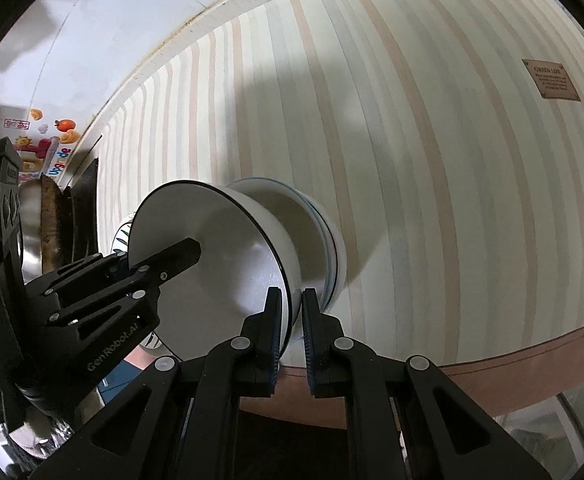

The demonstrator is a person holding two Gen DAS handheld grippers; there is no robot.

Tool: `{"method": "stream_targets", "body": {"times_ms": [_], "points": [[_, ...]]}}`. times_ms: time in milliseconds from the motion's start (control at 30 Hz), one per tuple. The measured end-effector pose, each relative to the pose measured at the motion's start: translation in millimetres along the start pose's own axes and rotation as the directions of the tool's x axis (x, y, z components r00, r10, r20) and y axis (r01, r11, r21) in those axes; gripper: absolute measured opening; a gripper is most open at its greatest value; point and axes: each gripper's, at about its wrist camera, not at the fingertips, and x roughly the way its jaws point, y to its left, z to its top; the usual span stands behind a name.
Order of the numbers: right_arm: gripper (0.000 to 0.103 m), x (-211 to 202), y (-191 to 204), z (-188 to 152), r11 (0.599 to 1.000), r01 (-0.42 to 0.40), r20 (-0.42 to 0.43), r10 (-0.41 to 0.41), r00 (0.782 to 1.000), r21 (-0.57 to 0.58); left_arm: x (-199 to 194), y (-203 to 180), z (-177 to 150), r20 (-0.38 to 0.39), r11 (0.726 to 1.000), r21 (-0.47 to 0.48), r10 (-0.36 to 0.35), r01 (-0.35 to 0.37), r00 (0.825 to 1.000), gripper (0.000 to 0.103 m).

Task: Organize plates and bowls
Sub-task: 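Carry the black-rimmed bowl and lower it onto the bowl stack with both grippers, then open both grippers and raise them away from the bowl stack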

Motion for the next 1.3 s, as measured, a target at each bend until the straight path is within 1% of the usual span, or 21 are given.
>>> {"method": "stream_targets", "body": {"times_ms": [233, 367, 500, 600, 767, 933, 1067, 1133, 1167, 1200, 1233, 1300], "points": [[0.012, 7, 2, 10, 1.000, 0.010, -0.022, -0.011, 1.000, -0.002, 6, -2, 2, -0.009, 1.000, 0.013, 0.023, -0.023, 1.000, 0.013], [0.012, 7, 2, 13, 1.000, 0.012, -0.026, -0.012, 1.000, -0.001, 10, 0, 3, -0.020, 1.000, 0.009, 0.023, -0.022, 1.000, 0.013], [0.017, 3, 0, 15, 1.000, 0.016, -0.016, -0.016, 1.000, 0.005, 12, -2, 4, -0.020, 1.000, 0.009, 0.028, -0.028, 0.999, 0.013], [0.017, 3, -3, 15, 1.000, 0.003, -0.021, -0.003, 1.000, 0.013, 12, -3, 5, -0.018, 0.999, 0.011, 0.032, -0.032, 0.999, 0.013], [0.017, 3, -3, 15, 1.000, 0.009, -0.017, -0.009, 1.000, 0.006, 11, -3, 5, -0.017, 0.999, 0.015, 0.034, -0.034, 0.999, 0.013], [0.017, 1, -2, 13, 1.000, 0.009, -0.015, -0.009, 1.000, 0.010, -7, -3, -1, 0.019, 0.999, 0.021, 0.029, -0.030, 0.999, 0.013], [0.019, -14, 7, 1, 0.999, 0.039, 0.027, -0.039, 0.999, -0.020, -35, -4, -13, 0.071, 0.999, 0.034, 0.031, -0.034, 0.997, 0.014], [0.030, -28, 15, -9, 0.996, 0.075, 0.069, -0.072, 0.995, -0.044, -51, -5, -23, 0.099, 0.999, 0.040, 0.028, -0.032, 0.995, 0.014], [0.040, -34, 17, -12, 0.995, 0.084, 0.086, -0.080, 0.993, -0.048, -57, -6, -27, 0.110, 0.999, 0.044, 0.026, -0.031, 0.994, 0.017], [0.046, -42, 21, -18, 0.994, 0.097, 0.108, -0.091, 0.990, -0.055, -67, -6, -33, 0.125, 0.998, 0.046, 0.025, -0.031, 0.992, 0.019], [0.049, -48, 23, -23, 0.993, 0.105, 0.124, -0.098, 0.987, -0.059, -73, -6, -38, 0.137, 0.998, 0.046, 0.023, -0.030, 0.990, 0.021], [0.066, -62, 30, -37, 0.990, 0.122, 0.156, -0.111, 0.982, -0.066, -87, -5, -45, 0.157, 0.999, 0.043, 0.016, -0.023, 0.987, 0.024]]}}
